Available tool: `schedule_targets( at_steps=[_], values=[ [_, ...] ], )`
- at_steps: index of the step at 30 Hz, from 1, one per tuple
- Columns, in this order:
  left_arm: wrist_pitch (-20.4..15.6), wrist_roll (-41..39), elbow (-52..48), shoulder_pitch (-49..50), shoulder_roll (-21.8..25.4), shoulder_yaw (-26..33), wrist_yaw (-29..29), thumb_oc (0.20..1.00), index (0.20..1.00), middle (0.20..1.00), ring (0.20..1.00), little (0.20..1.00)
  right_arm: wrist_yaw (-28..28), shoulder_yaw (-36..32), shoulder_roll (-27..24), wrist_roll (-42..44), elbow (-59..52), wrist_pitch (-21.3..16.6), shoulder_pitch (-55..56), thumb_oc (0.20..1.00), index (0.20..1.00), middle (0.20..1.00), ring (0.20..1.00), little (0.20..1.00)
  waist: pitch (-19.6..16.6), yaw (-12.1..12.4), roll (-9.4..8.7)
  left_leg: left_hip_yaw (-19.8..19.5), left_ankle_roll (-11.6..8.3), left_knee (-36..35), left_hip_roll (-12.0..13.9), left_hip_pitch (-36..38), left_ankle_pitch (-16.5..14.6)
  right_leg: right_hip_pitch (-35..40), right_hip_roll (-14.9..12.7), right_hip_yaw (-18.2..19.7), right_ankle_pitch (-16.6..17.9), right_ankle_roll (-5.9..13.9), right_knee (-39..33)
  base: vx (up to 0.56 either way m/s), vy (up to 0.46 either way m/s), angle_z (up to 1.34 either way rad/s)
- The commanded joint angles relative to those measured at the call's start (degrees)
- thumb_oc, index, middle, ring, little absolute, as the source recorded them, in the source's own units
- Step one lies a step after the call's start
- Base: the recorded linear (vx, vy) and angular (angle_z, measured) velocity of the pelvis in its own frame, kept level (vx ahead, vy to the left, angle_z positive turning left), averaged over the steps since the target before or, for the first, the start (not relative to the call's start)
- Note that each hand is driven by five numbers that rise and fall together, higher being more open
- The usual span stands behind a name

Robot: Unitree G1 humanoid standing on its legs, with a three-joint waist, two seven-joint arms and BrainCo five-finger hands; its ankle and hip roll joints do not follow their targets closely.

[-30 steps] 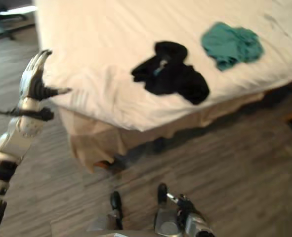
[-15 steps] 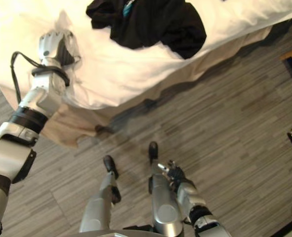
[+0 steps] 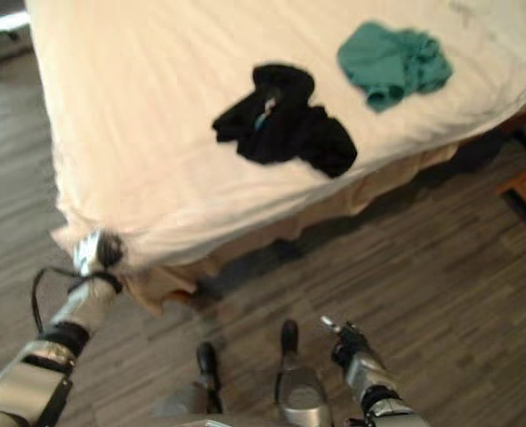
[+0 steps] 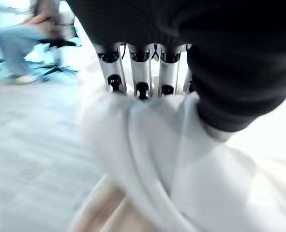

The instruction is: Tidy up the quilt and then pick up the clothes from the bed and put them into the laundry hamper.

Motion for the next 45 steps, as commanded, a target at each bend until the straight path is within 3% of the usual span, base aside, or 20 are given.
schedule_targets(
  at_steps=[1, 2, 3, 4, 5, 8, 9, 11, 12, 18, 23, 25, 30, 31, 33, 37, 40, 41, 42, 45],
  values=[
    [-1.2, -12.1, -10.0, 17.2, 20.1, 10.1, -11.7, 1.000, 1.000, 1.000, 1.000, 1.000, -0.1, -9.3, -10.4, 5.6, -2.5, -1.4, 1.0, 1.000, 1.000, 1.000, 1.000, 1.000, -0.7, 3.6, -2.52, 0.1, -1.92, 0.2, 0.8, 3.4, -4.6, -0.9, -6.8, -1.4, -2.8, 7.16, 0.4, 0.03, 0.072, -0.02],
    [-2.7, -10.2, -19.0, 22.2, 24.3, 11.3, -15.9, 1.000, 1.000, 1.000, 1.000, 1.000, 12.8, 7.7, -26.5, -25.4, -10.9, -2.3, 2.5, 0.752, 0.752, 0.752, 0.752, 0.752, -0.7, 4.9, -2.55, -0.2, -2.13, 0.2, 0.9, 3.7, -4.3, 0.0, -7.2, -2.2, -2.7, 7.35, 0.3, 0.00, 0.018, -0.10],
    [-1.9, -10.5, -27.8, 31.3, 21.6, 16.9, -19.4, 1.000, 1.000, 1.000, 1.000, 1.000, 8.6, 8.3, -24.1, -29.4, -36.5, 3.0, 4.0, 0.752, 0.752, 0.752, 0.752, 0.752, -1.0, 5.4, -2.52, -0.8, -2.00, 0.2, 1.0, 4.0, -4.4, 0.5, -7.2, -2.4, -3.1, 7.34, 0.3, 0.02, 0.064, 0.11],
    [-1.1, -12.0, -28.8, 34.4, 15.5, 16.8, -20.2, 1.000, 1.000, 1.000, 1.000, 1.000, 6.5, 12.1, -18.3, -33.0, -33.7, -0.9, 1.9, 0.200, 0.200, 0.200, 0.200, 0.200, -2.0, 7.4, -2.03, -1.2, -1.56, 0.2, 0.7, 3.7, -4.3, 1.0, -7.7, -3.1, -3.3, 7.11, 0.3, 0.03, 0.060, 0.16],
    [-1.1, -12.0, -28.8, 34.4, 15.5, 17.0, -20.2, 1.000, 1.000, 1.000, 1.000, 1.000, 6.4, 12.4, -18.2, -33.0, -33.3, -1.2, 1.6, 0.200, 0.200, 0.200, 0.200, 0.200, -2.0, 7.2, -2.02, -1.3, -1.56, 0.2, 0.7, 3.7, -4.3, 1.0, -7.7, -3.1, -3.3, 7.12, 0.3, 0.03, 0.051, 0.06],
    [-0.6, -14.3, -32.4, 40.4, 9.0, 18.1, -23.8, 1.000, 1.000, 1.000, 1.000, 1.000, 7.8, 13.9, -17.6, -33.0, -47.8, -1.9, -9.0, 0.200, 0.200, 0.200, 0.200, 0.200, -1.7, 11.0, -2.61, -3.6, -1.02, 0.2, 0.8, 2.9, -4.4, 1.7, -7.9, -4.4, -3.9, 6.73, 0.3, -0.02, 0.007, 0.25],
    [-0.6, -14.3, -32.4, 40.4, 9.0, 18.2, -23.8, 1.000, 1.000, 1.000, 1.000, 1.000, 7.8, 14.0, -17.7, -33.0, -47.8, -1.9, -9.1, 0.200, 0.200, 0.200, 0.200, 0.200, -1.7, 10.9, -2.66, -3.6, -0.98, 0.2, 0.7, 2.7, -4.2, 1.5, -8.0, -4.4, -3.8, 6.70, 0.3, -0.06, -0.002, 0.40],
    [-0.5, -15.1, -34.2, 39.8, 5.9, 14.2, -22.8, 1.000, 1.000, 1.000, 1.000, 1.000, 5.9, 19.3, -14.7, -32.0, -47.4, -2.2, -23.1, 0.200, 0.200, 0.200, 0.200, 0.200, 0.2, 14.6, -3.06, -6.0, -0.84, 0.2, 0.5, 0.3, -3.5, 0.8, -8.3, -6.0, -3.8, 6.46, 0.4, -0.12, -0.023, 0.43],
    [-0.5, -15.1, -34.2, 39.7, 5.9, 14.2, -22.8, 1.000, 1.000, 1.000, 1.000, 1.000, 5.8, 19.4, -14.7, -32.0, -47.3, -2.2, -23.3, 0.200, 0.200, 0.200, 0.200, 0.200, 0.2, 14.4, -3.14, -6.1, -0.78, 0.2, 0.4, 0.1, -3.3, 0.6, -8.4, -6.1, -3.6, 6.44, 0.3, -0.16, -0.028, 0.55],
    [-2.2, -17.2, -45.9, 32.0, 8.1, 5.9, -21.2, 1.000, 1.000, 1.000, 1.000, 1.000, -0.5, 25.9, -13.0, -32.1, -41.9, -1.1, -49.9, 0.200, 0.200, 0.200, 0.200, 0.200, 9.2, 20.4, -2.29, -11.0, -1.66, 1.0, 0.7, -8.6, -0.2, -6.0, -9.3, -9.0, -3.7, 6.04, 4.1, -0.21, -0.031, 0.39],
    [-2.6, -16.6, -55.7, 26.2, 9.6, 1.5, -22.5, 1.000, 1.000, 1.000, 1.000, 1.000, -4.6, 26.7, -10.5, -31.1, -33.8, -1.9, -56.5, 0.200, 0.200, 0.200, 0.200, 0.200, 12.9, 23.8, -0.26, -14.0, -2.52, 2.0, 0.2, -17.7, 2.0, -12.7, -10.6, -12.1, -4.5, 6.26, 7.1, -0.14, -0.041, 0.34],
    [-2.4, -15.4, -58.8, 24.0, 8.8, 0.7, -22.2, 1.000, 1.000, 1.000, 1.000, 1.000, -4.9, 27.2, -6.5, -28.6, -27.4, -1.9, -54.8, 0.200, 0.200, 0.200, 0.200, 0.200, 13.7, 24.7, 0.76, -14.7, -3.10, 1.7, 0.3, -20.7, 1.9, -15.5, -10.5, -12.8, -6.7, 6.78, 8.9, -0.01, -0.076, 0.33],
    [-2.2, -13.7, -60.4, 23.5, 6.2, 0.0, -21.2, 1.000, 1.000, 1.000, 1.000, 1.000, -2.7, 29.5, 1.9, -27.0, -20.9, -1.6, -46.3, 0.200, 0.200, 0.200, 0.200, 0.200, 13.8, 24.5, 0.56, -14.5, -3.14, 2.7, 0.7, -21.9, 1.5, -17.6, -10.6, -12.3, -7.8, 6.51, 11.1, -0.02, -0.020, 0.15],
    [-4.2, -14.3, -49.5, 22.6, 5.6, -0.7, -18.8, 1.000, 1.000, 1.000, 1.000, 1.000, -1.8, 30.5, 4.7, -26.9, -20.7, -1.6, -42.6, 0.200, 0.200, 0.200, 0.200, 0.200, 14.0, 24.0, 0.27, -14.1, -2.86, 3.4, 0.5, -22.3, 2.6, -17.8, -10.8, -12.3, -6.2, 5.93, 10.8, -0.09, 0.022, 0.05],
    [-5.7, -13.4, -41.4, 19.4, 2.7, -5.8, -12.6, 1.000, 1.000, 1.000, 1.000, 1.000, 1.0, 38.4, 9.1, -27.8, -27.1, -3.4, -31.5, 0.200, 0.200, 0.200, 0.200, 0.200, 14.0, 22.8, -0.99, -13.8, -2.87, 3.7, 0.6, -20.6, 1.7, -15.9, -10.4, -12.0, -6.2, 5.68, 9.6, -0.04, -0.017, -0.03],
    [-6.1, -14.6, -34.5, 18.0, 0.1, -8.8, -10.8, 1.000, 1.000, 1.000, 1.000, 1.000, 5.5, 44.1, 6.4, -25.9, -37.9, -5.5, -22.6, 0.200, 0.200, 0.200, 0.200, 0.200, 12.9, 21.4, -2.38, -13.4, -3.00, 3.7, 0.9, -17.4, 0.6, -12.0, -10.0, -11.7, -6.1, 5.72, 8.1, 0.05, -0.042, -0.02],
    [-5.8, -16.0, -28.0, 15.6, -1.4, -9.0, -8.7, 1.000, 1.000, 1.000, 1.000, 1.000, 6.4, 42.5, 1.3, -24.8, -50.6, -8.0, -20.9, 0.200, 0.200, 0.200, 0.200, 0.200, 12.1, 19.7, -3.69, -12.6, -2.79, 4.4, 1.1, -14.5, -0.6, -9.3, -9.7, -10.6, -6.0, 5.79, 6.8, 0.04, 0.003, -0.03],
    [-5.9, -16.6, -27.1, 14.9, -1.6, -9.1, -8.1, 1.000, 1.000, 1.000, 1.000, 1.000, 5.3, 40.2, 0.0, -23.7, -54.7, -9.2, -21.1, 0.200, 0.200, 0.200, 0.200, 0.200, 12.2, 19.1, -3.83, -12.2, -2.61, 4.7, 1.1, -13.8, -0.9, -8.9, -9.8, -10.3, -5.8, 5.87, 6.6, 0.01, 0.026, -0.14],
    [-8.7, -14.3, -17.1, 16.7, -2.6, -10.5, -8.0, 1.000, 1.000, 1.000, 1.000, 1.000, 2.0, 37.4, -0.3, -24.5, -54.1, -10.6, -22.7, 0.200, 0.200, 0.200, 0.200, 0.200, 12.3, 19.6, -3.69, -12.2, -2.61, 4.9, 1.0, -13.3, -1.0, -8.4, -10.0, -10.2, -5.8, 5.84, 6.3, -0.02, 0.021, -0.29],
    [-8.1, -15.0, -8.3, 10.0, -3.0, -11.4, -5.7, 1.000, 1.000, 1.000, 1.000, 1.000, -2.4, 33.8, -1.3, -22.2, -59.5, -13.3, -26.7, 0.200, 0.200, 0.200, 0.200, 0.200, 13.0, 17.9, -4.31, -11.5, -2.33, 5.3, 0.8, -13.1, -1.2, -9.2, -10.3, -9.2, -5.4, 6.02, 6.7, -0.05, 0.047, -0.46]
  ],
)
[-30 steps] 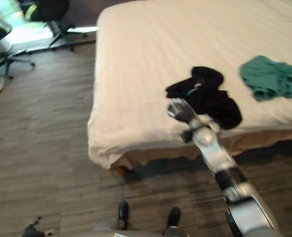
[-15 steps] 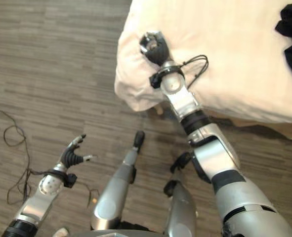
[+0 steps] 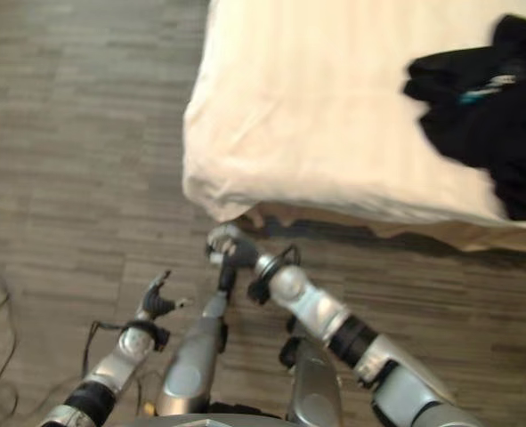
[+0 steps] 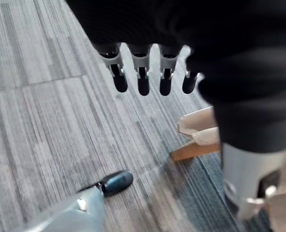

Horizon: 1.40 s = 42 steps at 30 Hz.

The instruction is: Tidy up the quilt and then pick up the clothes from the bed and put them into the laundry hamper.

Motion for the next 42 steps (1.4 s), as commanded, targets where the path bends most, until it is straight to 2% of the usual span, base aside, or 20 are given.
schedule_targets(
  at_steps=[1, 7, 18, 19, 20, 22, 24, 25, 26, 27, 29, 30, 32, 34, 35, 36, 38, 39, 41, 42],
  values=[
    [-1.2, 0.2, 3.8, -5.9, 1.5, -2.1, 5.9, 1.000, 1.000, 1.000, 1.000, 1.000, -9.2, -3.3, 3.0, 1.4, -4.3, -7.3, -9.1, 0.200, 0.200, 0.200, 0.200, 0.200, 0.7, -0.2, -2.79, 1.2, -1.96, 6.2, 2.5, -1.2, -8.6, -3.5, -7.4, 3.5, -3.9, 4.94, 2.3, -0.09, 0.051, -0.13],
    [-2.3, 0.0, 0.4, -9.1, 1.8, -6.0, 6.1, 1.000, 1.000, 1.000, 1.000, 1.000, -20.3, -14.7, -0.9, -1.2, 14.5, -3.7, -18.6, 0.200, 0.200, 0.200, 0.200, 0.200, 4.1, -3.1, -1.07, 2.3, -1.07, 13.0, 1.6, -4.9, -11.0, -7.9, -8.9, 7.1, -4.4, 4.91, 7.1, -0.09, 0.059, -0.22],
    [-0.9, 1.3, -1.8, -3.6, 1.4, -2.3, 2.8, 1.000, 1.000, 1.000, 1.000, 1.000, -16.8, -32.8, 0.8, 6.7, 25.1, -3.3, 19.4, 0.200, 0.200, 0.200, 0.200, 0.200, -0.3, -13.3, -2.12, 7.9, 0.29, 15.1, 1.4, 2.6, -17.3, -6.9, -10.5, 8.7, -5.7, 6.87, 13.0, 0.09, 0.056, -0.12],
    [-0.9, 1.0, -2.8, -2.2, 1.8, -1.7, 2.3, 1.000, 1.000, 1.000, 1.000, 1.000, -15.9, -32.9, 1.7, 6.6, 26.7, -2.6, 21.5, 0.545, 0.545, 0.545, 0.545, 0.545, -1.0, -13.6, -2.33, 10.7, 0.45, 13.9, 2.0, 5.3, -17.5, -7.2, -11.1, 5.4, -4.8, 7.16, 14.1, 0.25, 0.035, -0.69],
    [-0.7, 0.7, -3.1, -0.8, 2.0, -1.3, 1.8, 1.000, 1.000, 1.000, 1.000, 1.000, -15.1, -32.9, 2.3, 6.2, 27.7, -1.8, 23.8, 1.000, 1.000, 1.000, 1.000, 1.000, -1.8, -13.6, -2.42, 13.3, 0.62, 12.9, 2.5, 8.0, -18.0, -6.5, -12.0, 0.4, -4.4, 7.05, 14.9, 0.28, 0.031, -1.19],
    [0.6, 1.9, 0.1, 2.1, 1.8, -0.3, -0.1, 1.000, 1.000, 1.000, 1.000, 1.000, -11.9, -29.5, 5.3, 4.6, 34.2, 0.5, 28.2, 1.000, 1.000, 1.000, 1.000, 1.000, -5.7, -13.7, -2.71, 20.3, 1.34, 10.1, 3.4, 14.7, -19.1, -4.1, -12.2, -12.9, -4.8, 4.98, 16.4, 0.48, -0.017, -2.63],
    [1.0, 6.5, 5.6, 2.9, 1.6, -0.9, -0.8, 1.000, 1.000, 1.000, 1.000, 1.000, -10.0, -28.0, 6.1, 3.7, 39.9, 1.0, 30.1, 1.000, 1.000, 1.000, 1.000, 1.000, -8.8, -14.8, -2.85, 23.5, 1.49, 10.9, 4.4, 17.6, -19.9, -2.3, -9.2, -13.3, -7.0, 3.26, 13.8, 0.47, -0.134, -2.83],
    [0.9, 7.6, 7.4, 3.2, 1.3, -1.3, -0.6, 1.000, 1.000, 1.000, 1.000, 1.000, -9.6, -26.7, 6.5, 3.1, 43.2, 1.5, 30.3, 1.000, 1.000, 1.000, 1.000, 1.000, -10.1, -15.5, -2.59, 24.5, 0.47, 13.9, 5.8, 18.2, -17.2, -0.9, -5.8, -10.9, -8.3, 1.52, 12.2, 0.63, -0.309, -1.70],
    [1.1, 7.1, 9.6, 3.3, 0.2, -0.1, 0.2, 1.000, 1.000, 1.000, 1.000, 1.000, -9.7, -24.0, 5.4, -0.1, 46.4, 2.1, 29.9, 1.000, 1.000, 1.000, 1.000, 1.000, -10.7, -14.0, -2.91, 22.3, -1.37, 27.1, 9.5, 17.2, -8.5, 2.3, -0.2, -8.8, -11.3, -1.44, 8.7, 0.58, -0.380, -1.61],
    [1.1, 6.7, 9.8, 3.7, -0.3, 0.3, 0.9, 1.000, 1.000, 1.000, 1.000, 1.000, -9.5, -22.2, 4.4, -2.8, 46.2, 2.3, 30.1, 1.000, 1.000, 1.000, 1.000, 1.000, -9.9, -12.7, -3.48, 18.9, -2.16, 35.2, 10.4, 14.6, -6.9, 4.9, 2.3, -6.8, -12.0, -3.07, 6.0, 0.51, -0.339, -2.11],
    [0.9, 4.7, 10.3, 4.1, -0.6, 2.1, 3.0, 1.000, 1.000, 1.000, 1.000, 1.000, -9.0, -19.8, 3.4, -5.4, 46.3, 3.2, 29.7, 1.000, 1.000, 1.000, 1.000, 1.000, -8.7, -9.2, -6.10, 7.7, 0.76, 43.9, 0.3, 5.6, -13.0, 7.7, 4.1, 0.0, -11.7, -3.63, 3.3, 0.26, -0.072, -2.74],
    [0.6, 3.1, 11.0, 3.7, -1.3, 3.1, 4.1, 1.000, 1.000, 1.000, 1.000, 1.000, -9.0, -19.5, 3.5, -5.4, 48.0, 3.1, 29.1, 1.000, 1.000, 1.000, 1.000, 1.000, -8.2, -7.7, -7.25, 3.7, 1.77, 43.0, -4.6, 2.4, -13.3, 8.1, 3.9, 2.7, -10.8, -3.32, 2.4, 0.39, 0.117, -3.74],
    [-0.5, -1.8, 10.5, 3.1, -3.1, 4.1, 4.9, 1.000, 1.000, 1.000, 1.000, 1.000, -8.7, -17.7, 4.2, -6.2, 52.0, 3.5, 25.5, 1.000, 1.000, 1.000, 1.000, 1.000, -8.9, -4.6, -6.54, -1.3, 2.25, 28.6, -4.4, 0.3, -16.6, 10.9, 4.7, 8.6, -12.7, -0.72, -0.4, 0.55, 0.145, -3.36],
    [-1.3, -3.0, 8.9, 2.7, -2.6, 3.2, 4.6, 1.000, 1.000, 1.000, 1.000, 1.000, -7.7, -14.9, 4.5, -7.5, 50.6, 3.1, 24.4, 1.000, 1.000, 1.000, 1.000, 1.000, -8.7, -2.2, -5.16, -8.0, 1.58, 15.4, -6.9, -0.6, -11.4, 13.9, 6.7, 12.8, -14.6, -1.25, 0.4, 0.46, 0.130, -1.51],
    [-1.3, -3.0, 8.9, 2.7, -2.6, 3.1, 4.6, 1.000, 1.000, 1.000, 1.000, 1.000, -7.7, -14.9, 4.5, -7.5, 50.6, 3.1, 24.4, 1.000, 1.000, 1.000, 1.000, 1.000, -8.7, -2.3, -5.21, -8.0, 1.56, 14.9, -6.9, -0.4, -11.1, 13.8, 6.6, 12.8, -14.6, -1.26, 0.4, 0.67, 0.164, -1.24],
    [-1.4, -1.8, 7.7, 1.9, -1.4, 1.3, 2.7, 1.000, 1.000, 1.000, 1.000, 1.000, -7.3, -13.7, 6.2, -9.0, 47.7, 2.8, 23.5, 1.000, 1.000, 1.000, 1.000, 1.000, -8.5, -2.1, -6.46, -8.2, 3.75, 15.2, -8.4, 2.1, -12.1, 14.0, 7.7, 15.4, -18.1, -0.55, 11.9, 0.48, 0.111, -0.90],
    [-1.4, -1.8, 7.7, 1.9, -1.4, 1.2, 2.7, 1.000, 1.000, 1.000, 1.000, 1.000, -7.3, -13.8, 6.2, -9.0, 47.7, 2.8, 23.5, 1.000, 1.000, 1.000, 1.000, 1.000, -8.7, -2.1, -6.45, -8.2, 3.75, 15.1, -8.3, 1.9, -12.0, 13.7, 7.7, 15.4, -18.1, -0.54, 11.9, 0.37, 0.132, -1.01],
    [-1.1, -1.4, 8.5, 0.3, -1.9, 1.0, 2.6, 1.000, 1.000, 1.000, 1.000, 1.000, -6.8, -13.3, 7.9, -9.3, 47.0, 3.0, 22.1, 1.000, 1.000, 1.000, 1.000, 1.000, -6.8, -4.1, -6.43, -6.0, 6.01, 15.0, -9.2, 5.6, -14.3, 6.5, 4.1, 15.3, -10.7, 4.67, 28.7, 0.38, 0.208, -1.13],
    [-0.7, 0.2, 8.1, -0.6, -1.3, -0.8, 3.1, 1.000, 1.000, 1.000, 1.000, 1.000, -7.4, -13.2, 9.5, -8.8, 45.1, 2.9, 21.3, 1.000, 1.000, 1.000, 1.000, 1.000, -5.7, -6.6, -5.02, -5.7, 7.24, 12.8, -8.1, 8.8, -14.8, -1.3, 3.4, 15.7, -6.3, 5.21, 37.1, 0.52, 0.217, -0.65],
    [-1.0, 0.8, 7.6, -1.1, -0.9, -1.2, 3.4, 1.000, 1.000, 1.000, 1.000, 1.000, -8.0, -13.8, 9.7, -7.6, 41.9, 2.2, 21.8, 1.000, 1.000, 1.000, 1.000, 1.000, -5.7, -8.2, -4.46, -5.6, 7.35, 9.6, -7.9, 12.5, -15.9, -5.7, 2.7, 14.1, -7.1, 4.37, 32.3, 0.44, 0.111, 0.03]
  ],
)
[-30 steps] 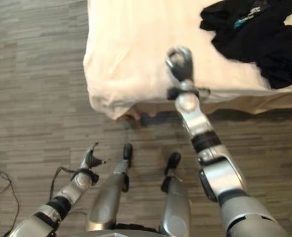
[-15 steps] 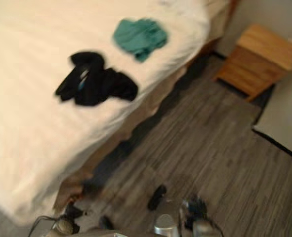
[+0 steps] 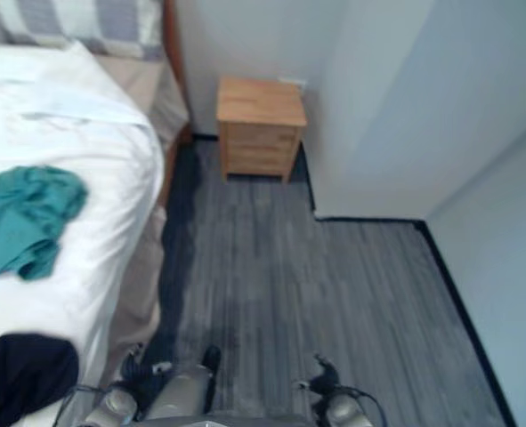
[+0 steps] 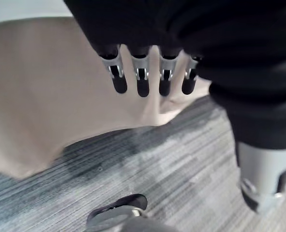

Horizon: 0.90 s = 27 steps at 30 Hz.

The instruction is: Tidy up the quilt and then pick up the clothes from the bed and put them into the laundry hamper.

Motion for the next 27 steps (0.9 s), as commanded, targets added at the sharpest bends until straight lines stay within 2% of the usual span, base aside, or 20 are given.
schedule_targets(
  at_steps=[1, 2, 5, 6, 7, 8, 9, 11, 12, 14, 15, 17, 18, 19, 20, 22, 23, 24, 26, 27],
  values=[
    [-1.3, 1.9, -3.6, -1.2, -1.2, 1.1, 0.6, 1.000, 1.000, 1.000, 1.000, 1.000, -1.4, -4.1, -1.3, 0.3, -5.4, -1.4, -5.2, 1.000, 1.000, 1.000, 1.000, 1.000, 5.9, 0.3, 1.93, 2.1, -0.26, -6.2, 1.5, 13.5, -7.7, -0.9, 1.6, -2.0, 8.4, 2.30, -18.4, 0.51, 0.084, 0.19],
    [-1.4, 1.9, -4.0, -1.2, -1.2, 1.3, 0.6, 1.000, 1.000, 1.000, 1.000, 1.000, -1.4, -4.8, -1.3, 1.5, -6.1, -1.7, -4.8, 1.000, 1.000, 1.000, 1.000, 1.000, 5.5, -0.7, 2.06, 2.3, -0.52, -7.5, 1.3, 14.9, -8.4, -2.0, 1.2, -3.0, 7.8, 2.12, -23.6, 0.43, 0.010, 0.08],
    [-1.8, 3.2, -2.6, -1.1, -1.1, 1.8, -0.5, 1.000, 1.000, 1.000, 1.000, 1.000, -1.0, -6.3, -1.1, 3.4, -4.0, -1.5, -4.0, 1.000, 1.000, 1.000, 1.000, 1.000, 3.9, -3.5, 2.76, 2.3, -2.25, -10.6, 2.1, 21.8, -12.1, -1.8, -0.5, -7.6, 10.2, 2.31, -46.6, 0.74, -0.045, 0.25],
    [-2.0, 4.6, -1.4, -1.0, -1.2, 2.0, -0.8, 1.000, 1.000, 1.000, 1.000, 1.000, -0.7, -7.1, -1.0, 3.6, -2.0, -0.9, -3.7, 1.000, 1.000, 1.000, 1.000, 1.000, 3.1, -4.1, 3.03, 2.7, -2.73, -11.0, 2.4, 24.4, -14.0, -2.8, -1.8, -9.0, 11.6, 3.13, -49.6, 0.96, -0.041, 0.52],
    [-2.0, 6.2, -1.3, -0.1, -1.2, 1.4, -1.3, 1.000, 1.000, 1.000, 1.000, 1.000, 0.0, -7.7, -0.7, 4.2, 0.7, -0.3, -2.6, 1.000, 1.000, 1.000, 1.000, 1.000, 1.9, -3.5, 3.33, 3.1, -4.00, -7.6, 2.6, 25.4, -14.9, 0.3, -1.3, -11.9, 11.9, 2.63, -52.8, 0.70, -0.020, 0.37],
    [-1.9, 6.2, -1.3, -0.1, -1.2, 1.4, -1.3, 1.000, 1.000, 1.000, 1.000, 1.000, 0.0, -7.7, -0.7, 4.2, 0.7, -0.3, -2.6, 1.000, 1.000, 1.000, 1.000, 1.000, 2.0, -3.5, 3.41, 3.1, -4.03, -7.4, 2.6, 25.4, -15.1, 0.5, -1.2, -12.0, 12.1, 2.62, -53.0, 0.65, -0.007, 0.05],
    [-2.0, 5.9, -0.8, 0.1, -1.8, 1.6, -1.0, 1.000, 1.000, 1.000, 1.000, 1.000, 0.4, -8.1, -0.7, 4.7, 1.8, -0.4, -2.4, 1.000, 1.000, 1.000, 1.000, 1.000, 1.5, -4.0, 3.69, 2.8, -5.84, 0.6, 2.5, 24.5, -11.6, 2.1, -0.3, -10.8, 12.9, 1.32, -52.2, 0.39, 0.013, -0.07],
    [-2.0, 4.6, -0.8, 0.9, -2.2, 2.6, -0.7, 1.000, 1.000, 1.000, 1.000, 1.000, 0.4, -8.0, -1.1, 4.5, 3.7, -0.5, -1.7, 1.000, 1.000, 1.000, 1.000, 1.000, 2.7, -2.0, 2.66, 3.7, -8.92, 21.5, 1.9, 16.9, -3.6, 6.7, 0.3, -10.4, 12.9, -0.82, -51.2, 0.52, -0.057, 0.23],
    [-2.0, 2.6, -1.0, 0.1, -2.1, 3.3, 0.1, 1.000, 1.000, 1.000, 1.000, 1.000, 0.1, -6.2, -1.9, 3.4, 4.2, -0.5, -3.4, 1.000, 1.000, 1.000, 1.000, 1.000, 4.2, 0.8, 0.54, 4.9, -7.76, 32.2, 2.1, 7.1, -5.5, 11.2, 0.4, -9.6, 11.8, -2.17, -52.7, 0.37, -0.098, 0.39],
    [-2.0, 2.6, -1.0, 0.1, -2.1, 3.3, 0.1, 1.000, 1.000, 1.000, 1.000, 1.000, 0.1, -6.2, -1.8, 3.4, 4.2, -0.5, -3.4, 1.000, 1.000, 1.000, 1.000, 1.000, 4.1, 0.7, 0.39, 4.9, -7.71, 32.2, 1.9, 6.9, -5.4, 11.0, 0.3, -9.7, 11.9, -2.14, -52.7, 0.31, -0.017, -0.38],
    [-2.5, 1.4, -1.5, -0.6, -2.4, 3.6, 0.4, 1.000, 1.000, 1.000, 1.000, 1.000, 0.4, -3.5, -1.9, 1.6, 4.4, -0.3, -5.3, 1.000, 1.000, 1.000, 1.000, 1.000, 4.0, 3.7, 0.07, 6.4, -6.19, 24.4, 3.0, 3.6, -8.0, 15.1, 1.4, -9.1, 9.7, -1.92, -54.9, 0.46, 0.066, -0.82],
    [-2.4, 1.4, -1.7, -0.5, -2.4, 3.6, 0.3, 1.000, 1.000, 1.000, 1.000, 1.000, 0.5, -3.0, -1.9, 1.1, 4.0, -0.3, -5.3, 1.000, 1.000, 1.000, 1.000, 1.000, 3.5, 4.4, -0.15, 7.1, -5.71, 19.5, 3.1, 4.1, -8.2, 15.8, 1.4, -8.7, 9.4, -1.82, -55.2, 0.52, 0.110, -0.47],
    [-2.3, 1.1, -2.6, -1.1, -2.4, 3.5, 0.2, 1.000, 1.000, 1.000, 1.000, 1.000, 0.8, -3.0, -1.7, 2.1, 2.7, -0.8, -5.4, 1.000, 1.000, 1.000, 1.000, 1.000, 1.8, 5.8, 0.86, 10.3, -5.62, -4.0, 5.9, 6.3, -3.1, 19.3, 3.0, -10.3, 6.5, -1.40, -55.3, 0.58, 0.136, -0.47],
    [-1.9, 1.2, -3.3, -1.2, -2.3, 3.3, 0.1, 1.000, 1.000, 1.000, 1.000, 1.000, 0.4, -3.5, -2.1, 2.2, 1.6, -0.8, -5.3, 1.000, 1.000, 1.000, 1.000, 1.000, 1.8, 5.5, 1.02, 14.2, -5.47, -6.9, 7.1, 6.4, -1.3, 20.4, 3.5, -11.4, 5.3, -1.57, -54.7, 0.58, 0.137, -0.48],
    [-1.9, 1.2, -3.3, -1.3, -2.3, 3.2, 0.1, 1.000, 1.000, 1.000, 1.000, 1.000, 0.4, -3.5, -2.1, 2.2, 1.6, -0.8, -5.3, 1.000, 1.000, 1.000, 1.000, 1.000, 1.7, 5.5, 1.00, 14.2, -5.46, -7.0, 7.0, 6.2, -1.1, 20.2, 3.4, -11.4, 5.3, -1.57, -54.7, 0.18, 0.031, -0.19],
    [-1.7, 0.8, -3.9, -1.2, -2.4, 3.0, -0.4, 1.000, 1.000, 1.000, 1.000, 1.000, 0.2, -3.1, -2.0, 1.3, 1.2, -0.3, -5.5, 1.000, 1.000, 1.000, 1.000, 1.000, 1.5, 5.8, 0.21, 17.5, -4.91, -7.7, 7.9, 7.2, -0.8, 20.3, 3.7, -13.8, 3.6, -1.93, -50.3, 0.32, 0.106, 0.72],
    [-1.5, 1.2, -3.5, -0.6, -2.1, 2.6, -1.1, 1.000, 1.000, 1.000, 1.000, 1.000, 0.6, -3.2, -1.4, -0.4, 1.2, 0.0, -5.0, 1.000, 1.000, 1.000, 1.000, 1.000, 1.1, 6.2, -0.57, 15.1, -2.92, -8.3, 6.0, 9.7, -2.0, 18.5, 1.2, -17.1, 3.3, 0.57, -38.5, 0.34, 0.142, 1.12],
    [-1.5, 1.2, -3.5, -0.6, -2.1, 2.6, -1.1, 1.000, 1.000, 1.000, 1.000, 1.000, 0.6, -3.2, -1.4, -0.4, 1.2, 0.0, -5.0, 1.000, 1.000, 1.000, 1.000, 1.000, 1.0, 6.1, -0.58, 15.0, -2.87, -8.4, 5.9, 9.5, -1.8, 18.3, 1.2, -17.2, 3.3, 0.59, -38.4, 0.30, 0.162, 1.04],
    [-0.9, 1.6, -2.2, -0.4, -2.0, 2.7, -1.1, 1.000, 1.000, 1.000, 1.000, 1.000, 1.0, -3.7, -1.0, -0.9, 1.8, 0.7, -5.6, 1.000, 1.000, 1.000, 1.000, 1.000, 1.3, 5.6, -0.18, 13.5, -1.43, -10.0, 4.9, 11.7, -2.3, 13.8, -2.6, -16.3, 6.5, 3.92, -28.3, 0.18, 0.123, 1.22],
    [-0.7, 1.3, -1.7, -0.4, -1.6, 3.0, -0.8, 1.000, 1.000, 1.000, 1.000, 1.000, 0.7, -3.9, -0.8, -0.8, 2.0, 0.7, -5.8, 1.000, 1.000, 1.000, 1.000, 1.000, 1.5, 5.6, -0.09, 11.6, -1.01, -11.8, 4.7, 13.2, -2.3, 11.8, -3.0, -14.6, 7.1, 4.12, -25.9, 0.21, 0.047, 1.37]
  ],
)
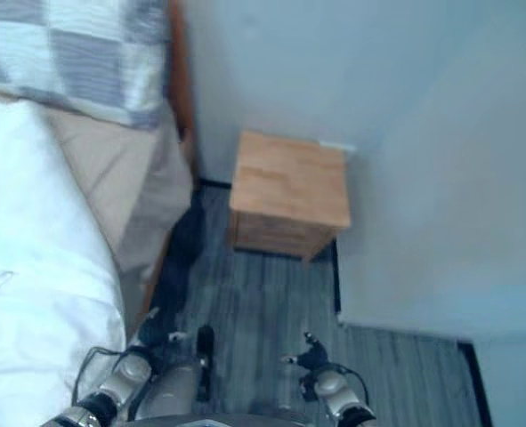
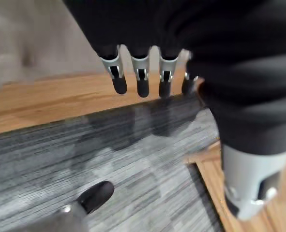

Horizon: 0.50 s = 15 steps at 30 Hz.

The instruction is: Tidy up the quilt and then pick up the clothes from the bed and put them into the laundry hamper.

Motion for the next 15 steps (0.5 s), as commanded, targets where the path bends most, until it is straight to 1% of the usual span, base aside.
schedule_targets(
  at_steps=[1, 2, 3, 4, 5, 6, 7, 8, 9, 10, 11, 12, 13, 14, 15],
  values=[
    [0.6, -1.0, 1.0, 0.9, 0.9, 1.1, 0.8, 1.000, 1.000, 1.000, 1.000, 1.000, -0.4, -1.7, -1.8, -2.3, -1.4, -0.8, -4.2, 1.000, 1.000, 1.000, 1.000, 1.000, 0.9, 1.2, 1.32, -1.7, -6.85, -2.8, 3.3, 6.5, -8.8, -12.9, -0.7, 4.9, 5.9, 2.24, -5.6, 0.19, -0.053, 1.00],
    [0.5, -1.3, 1.0, 1.0, 1.0, 1.2, 0.7, 1.000, 1.000, 1.000, 1.000, 1.000, -0.5, -1.4, -1.8, -2.4, -1.1, -0.7, -4.2, 1.000, 1.000, 1.000, 1.000, 1.000, 0.7, 1.6, 1.24, -3.6, -7.11, -3.5, 3.3, 6.6, -8.4, -13.0, -0.1, 6.0, 5.3, 1.75, -8.3, 0.27, -0.186, 1.37],
    [-0.2, -1.5, 1.3, 0.9, 1.2, 0.7, 0.6, 1.000, 1.000, 1.000, 1.000, 1.000, -0.8, -0.6, -2.4, -2.8, -0.8, -0.8, -4.1, 1.000, 1.000, 1.000, 1.000, 1.000, 0.1, 1.2, 0.88, -8.9, -7.42, -4.3, 2.5, 6.4, -7.8, -12.7, 2.3, 12.5, 3.9, 0.43, -16.2, 0.20, -0.157, 1.28],
    [-0.2, -1.5, 1.3, 0.9, 1.2, 0.7, 0.6, 1.000, 1.000, 1.000, 1.000, 1.000, -0.8, -0.6, -2.4, -2.8, -0.8, -0.8, -4.1, 1.000, 1.000, 1.000, 1.000, 1.000, 0.0, 1.2, 0.92, -9.0, -7.43, -4.3, 2.5, 6.2, -7.7, -12.7, 2.3, 12.4, 4.1, 0.42, -16.4, 0.23, -0.177, 1.62],
    [-0.4, -1.3, 1.9, 0.4, 1.4, 0.2, 0.5, 1.000, 1.000, 1.000, 1.000, 1.000, -0.8, -0.4, -2.8, -2.7, -1.3, -0.9, -4.0, 1.000, 1.000, 1.000, 1.000, 1.000, -0.2, 0.6, 0.54, -11.4, -7.46, -4.3, 2.0, 6.1, -7.8, -12.4, 3.5, 17.3, 4.1, 0.21, -20.1, 0.19, -0.123, 1.92],
    [-0.5, -1.0, 2.8, -0.3, 1.5, -0.3, 0.3, 1.000, 1.000, 1.000, 1.000, 1.000, -1.0, -0.4, -3.0, -2.3, -1.4, -1.0, -3.8, 1.000, 1.000, 1.000, 1.000, 1.000, -0.7, -0.7, 0.45, -14.6, -7.51, -4.4, 1.4, 5.9, -7.8, -13.0, 4.7, 24.2, 4.7, 0.02, -22.5, 0.28, -0.168, 2.38],
    [-0.6, -0.8, 3.0, -0.5, 1.7, -0.5, 0.2, 1.000, 1.000, 1.000, 1.000, 1.000, -1.0, -0.9, -3.4, -1.6, -1.2, -0.7, -3.6, 1.000, 1.000, 1.000, 1.000, 1.000, -0.8, -1.5, 0.47, -16.9, -7.96, -4.5, 1.1, 6.1, -8.1, -13.6, 5.2, 29.5, 5.7, 0.47, -24.0, 0.27, -0.193, 2.41],
    [-0.4, -0.7, 3.0, -0.5, 2.1, -0.4, 0.2, 1.000, 1.000, 1.000, 1.000, 1.000, -1.3, -1.6, -4.2, -0.7, -1.9, -0.6, -3.5, 1.000, 1.000, 1.000, 1.000, 1.000, -0.8, -1.9, 0.65, -19.5, -8.81, -4.3, 1.2, 6.2, -8.4, -14.2, 4.7, 32.1, 7.1, 0.82, -25.7, 0.19, -0.193, 1.95],
    [-0.4, -0.3, 2.7, -0.1, 2.6, -0.9, -0.1, 1.000, 1.000, 1.000, 1.000, 1.000, -1.5, -2.5, -4.9, -0.5, -2.9, -0.6, -2.9, 1.000, 1.000, 1.000, 1.000, 1.000, -1.2, -1.8, 0.19, -20.8, -9.14, -4.6, 0.8, 6.1, -8.7, -12.8, 3.8, 31.0, 7.5, 0.42, -28.8, 0.16, -0.249, 1.29],
    [-0.5, -0.4, 2.7, 0.5, 2.8, -0.4, -0.1, 1.000, 1.000, 1.000, 1.000, 1.000, -1.8, -3.7, -5.5, 0.1, -4.0, -0.7, -3.1, 1.000, 1.000, 1.000, 1.000, 1.000, -1.6, -1.7, 0.12, -22.0, -9.75, -4.7, 1.0, 6.1, -8.7, -12.4, 3.0, 28.7, 8.1, 0.60, -29.3, 0.15, -0.287, 1.13],
    [-0.6, -0.7, 2.5, 1.8, 3.2, 0.7, -0.1, 1.000, 1.000, 1.000, 1.000, 1.000, -2.3, -5.0, -7.2, 0.3, -6.6, -1.0, -4.0, 1.000, 1.000, 1.000, 1.000, 1.000, -1.9, -0.8, -0.01, -23.0, -10.52, -4.5, 1.9, 6.1, -9.0, -10.7, 2.4, 25.4, 8.8, 0.94, -31.0, 0.16, -0.321, 1.70],
    [-0.6, -0.9, 2.2, 2.9, 3.4, 1.2, -0.2, 1.000, 1.000, 1.000, 1.000, 1.000, -3.1, -5.6, -9.1, -0.3, -10.6, -1.5, -4.8, 1.000, 1.000, 1.000, 1.000, 1.000, -2.3, -0.5, -0.32, -23.8, -10.98, -4.5, 2.2, 5.5, -8.7, -9.6, 2.6, 23.8, 9.2, 0.82, -33.0, 0.14, -0.273, 1.69],
    [-0.9, -1.0, 1.8, 3.8, 3.4, 1.8, -0.2, 1.000, 1.000, 1.000, 1.000, 1.000, -3.7, -6.1, -10.5, -0.9, -13.1, -2.0, -5.4, 1.000, 1.000, 1.000, 1.000, 1.000, -2.6, -0.1, -0.40, -23.9, -11.32, -4.5, 2.5, 5.2, -8.7, -9.0, 2.8, 23.2, 8.9, 0.79, -34.1, 0.08, -0.148, 1.47],
    [-0.9, -1.0, 1.7, 3.9, 3.4, 1.8, -0.2, 1.000, 1.000, 1.000, 1.000, 1.000, -3.7, -6.1, -10.5, -0.9, -13.1, -2.0, -5.4, 1.000, 1.000, 1.000, 1.000, 1.000, -2.6, -0.2, -0.34, -24.0, -11.34, -4.5, 2.6, 5.2, -8.7, -9.0, 2.9, 23.1, 8.9, 0.77, -34.1, 0.09, -0.163, 0.71],
    [-1.7, -2.0, -0.5, 5.9, 3.6, 3.1, -0.4, 1.000, 1.000, 1.000, 1.000, 1.000, -5.4, -7.0, -15.6, -3.4, -19.6, -2.8, -8.5, 1.000, 1.000, 1.000, 1.000, 1.000, -2.1, 1.1, -0.49, -23.6, -12.17, -2.6, 3.0, 3.6, -9.0, -8.3, 3.0, 21.1, 8.2, 0.45, -34.2, 0.04, -0.132, 0.56]
  ],
)
